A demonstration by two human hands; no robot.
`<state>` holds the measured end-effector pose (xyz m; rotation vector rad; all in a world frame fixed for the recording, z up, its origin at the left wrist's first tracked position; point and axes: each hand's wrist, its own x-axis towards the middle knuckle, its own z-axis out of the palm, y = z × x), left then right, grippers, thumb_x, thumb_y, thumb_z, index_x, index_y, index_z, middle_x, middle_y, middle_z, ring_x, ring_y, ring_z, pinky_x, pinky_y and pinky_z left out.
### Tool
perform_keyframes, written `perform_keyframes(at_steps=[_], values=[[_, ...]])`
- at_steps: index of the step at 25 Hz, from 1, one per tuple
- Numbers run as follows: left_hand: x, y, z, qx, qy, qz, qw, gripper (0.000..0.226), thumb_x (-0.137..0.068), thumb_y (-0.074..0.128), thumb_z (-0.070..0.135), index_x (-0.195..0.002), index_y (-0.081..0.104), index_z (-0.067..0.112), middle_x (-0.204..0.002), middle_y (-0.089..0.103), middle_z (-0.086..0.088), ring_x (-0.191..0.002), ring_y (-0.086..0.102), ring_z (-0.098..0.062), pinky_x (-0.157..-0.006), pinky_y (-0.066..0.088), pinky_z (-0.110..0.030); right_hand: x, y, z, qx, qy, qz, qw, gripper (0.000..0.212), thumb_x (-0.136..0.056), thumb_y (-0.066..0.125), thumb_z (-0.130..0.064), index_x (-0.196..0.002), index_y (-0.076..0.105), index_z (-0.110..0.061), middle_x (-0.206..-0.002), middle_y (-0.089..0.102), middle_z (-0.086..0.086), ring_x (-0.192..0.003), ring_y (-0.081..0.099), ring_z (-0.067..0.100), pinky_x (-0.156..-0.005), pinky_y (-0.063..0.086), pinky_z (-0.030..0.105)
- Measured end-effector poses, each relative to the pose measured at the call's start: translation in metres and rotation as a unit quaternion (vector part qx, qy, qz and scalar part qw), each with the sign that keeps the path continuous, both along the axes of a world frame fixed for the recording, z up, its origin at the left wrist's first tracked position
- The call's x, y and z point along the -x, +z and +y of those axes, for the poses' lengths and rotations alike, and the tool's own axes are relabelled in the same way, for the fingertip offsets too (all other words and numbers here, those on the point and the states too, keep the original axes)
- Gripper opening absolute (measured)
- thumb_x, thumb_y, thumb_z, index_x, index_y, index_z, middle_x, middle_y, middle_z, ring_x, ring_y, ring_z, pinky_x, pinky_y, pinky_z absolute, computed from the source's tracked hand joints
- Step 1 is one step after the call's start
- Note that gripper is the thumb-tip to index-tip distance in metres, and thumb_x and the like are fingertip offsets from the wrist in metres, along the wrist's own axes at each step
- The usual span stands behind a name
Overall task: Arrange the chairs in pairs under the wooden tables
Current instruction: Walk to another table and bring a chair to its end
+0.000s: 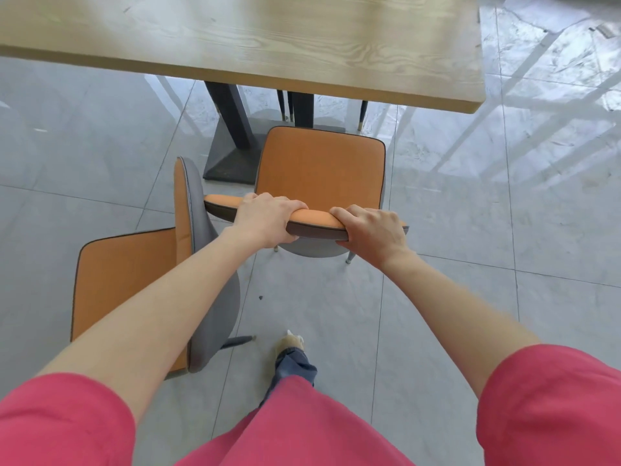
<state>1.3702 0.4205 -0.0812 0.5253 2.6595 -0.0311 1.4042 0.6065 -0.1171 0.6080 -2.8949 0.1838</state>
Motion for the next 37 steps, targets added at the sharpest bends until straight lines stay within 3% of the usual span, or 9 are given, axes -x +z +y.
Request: perform_keyframes(at_steps=[9,19,24,26,28,30,32,34,37], values=[[0.035,0.019,-0.012,-0.003,-0.054,0.024,0.998,0.050,-0.090,0.056,0.042,-0.137,0.042,0.039,-0.132,0.060,0.006,-0.115,0.058,-0.022,-0.093,0.046,-0.041,0.025,0.015,-0.015,0.000,-0.036,0.002,0.999,0.042,-0.040,0.090,-0.027,-0.076,0.072,-0.019,-0.048,0.061,-0.002,-0.034,0.057,0.021,-0.033,0.037,0.016],[0.006,0.003,-0.012,-0.019,-0.026,0.018,0.999,0.050,-0.088,0.057,0.040,-0.136,0.042,0.039,-0.136,0.055,0.008,-0.122,0.052,-0.023,-0.101,0.036,-0.042,0.001,0.005,-0.013,0.003,-0.032,0.023,0.999,0.042,-0.037,0.089,-0.020,-0.077,0.074,-0.020,-0.056,0.067,-0.004,-0.039,0.060,0.018,-0.033,0.034,0.015],[-0.004,-0.003,-0.011,-0.032,-0.018,0.019,0.999,0.049,-0.089,0.056,0.038,-0.136,0.042,0.036,-0.136,0.055,0.005,-0.122,0.051,-0.024,-0.101,0.036,-0.042,-0.009,0.008,-0.016,-0.010,-0.060,-0.032,0.998,0.046,-0.037,0.090,-0.021,-0.080,0.073,-0.019,-0.058,0.068,-0.003,-0.043,0.062,0.019,-0.037,0.037,0.016],[-0.004,0.000,-0.009,-0.030,-0.012,0.015,0.999,0.049,-0.089,0.057,0.038,-0.136,0.043,0.035,-0.135,0.056,0.004,-0.121,0.051,-0.024,-0.101,0.036,-0.043,-0.010,0.013,-0.017,-0.011,-0.072,-0.066,0.995,0.044,-0.051,0.086,-0.020,-0.093,0.070,-0.017,-0.070,0.070,0.002,-0.057,0.067,0.024,-0.045,0.039,0.023],[-0.006,0.003,-0.007,-0.023,-0.007,0.010,1.000,0.050,-0.089,0.058,0.038,-0.136,0.042,0.034,-0.134,0.056,0.003,-0.122,0.051,-0.024,-0.103,0.036,-0.043,-0.012,0.020,-0.018,0.002,-0.094,-0.127,0.987,0.044,-0.073,0.073,-0.021,-0.115,0.061,-0.017,-0.096,0.070,0.006,-0.084,0.066,0.030,-0.061,0.042,0.031],[-0.009,0.005,-0.005,-0.012,-0.002,0.007,1.000,0.053,-0.088,0.058,0.039,-0.138,0.040,0.032,-0.136,0.055,0.001,-0.124,0.050,-0.024,-0.105,0.035,-0.044,-0.013,0.022,-0.016,-0.002,-0.080,-0.160,0.984,0.056,-0.081,0.067,-0.027,-0.133,0.047,-0.022,-0.121,0.061,0.006,-0.107,0.059,0.029,-0.080,0.045,0.036],[-0.010,0.008,-0.003,0.002,0.011,-0.006,1.000,0.059,-0.088,0.059,0.040,-0.142,0.036,0.029,-0.140,0.051,0.000,-0.129,0.046,-0.025,-0.110,0.030,-0.045,-0.012,0.028,-0.012,-0.027,-0.038,-0.183,0.982,0.077,-0.080,0.068,-0.038,-0.145,0.030,-0.022,-0.143,0.044,0.004,-0.128,0.045,0.024,-0.102,0.036,0.036],[-0.010,0.012,-0.001,0.018,0.026,-0.020,0.999,0.068,-0.089,0.059,0.040,-0.147,0.028,0.025,-0.148,0.042,-0.002,-0.137,0.037,-0.025,-0.115,0.022,-0.048,-0.006,0.034,-0.012,-0.041,0.007,-0.184,0.982,0.088,-0.079,0.066,-0.046,-0.149,0.020,-0.018,-0.152,0.031,0.006,-0.138,0.033,0.021,-0.112,0.025,0.037],[-0.017,0.019,-0.005,0.031,0.057,-0.032,0.997,0.072,-0.091,0.056,0.039,-0.150,0.019,0.020,-0.157,0.026,-0.003,-0.147,0.018,-0.025,-0.119,0.011,-0.051,0.006,0.041,-0.015,-0.061,0.075,-0.172,0.980,0.086,-0.082,0.061,-0.048,-0.149,0.017,-0.017,-0.155,0.025,0.007,-0.142,0.027,0.022,-0.115,0.020,0.038]])
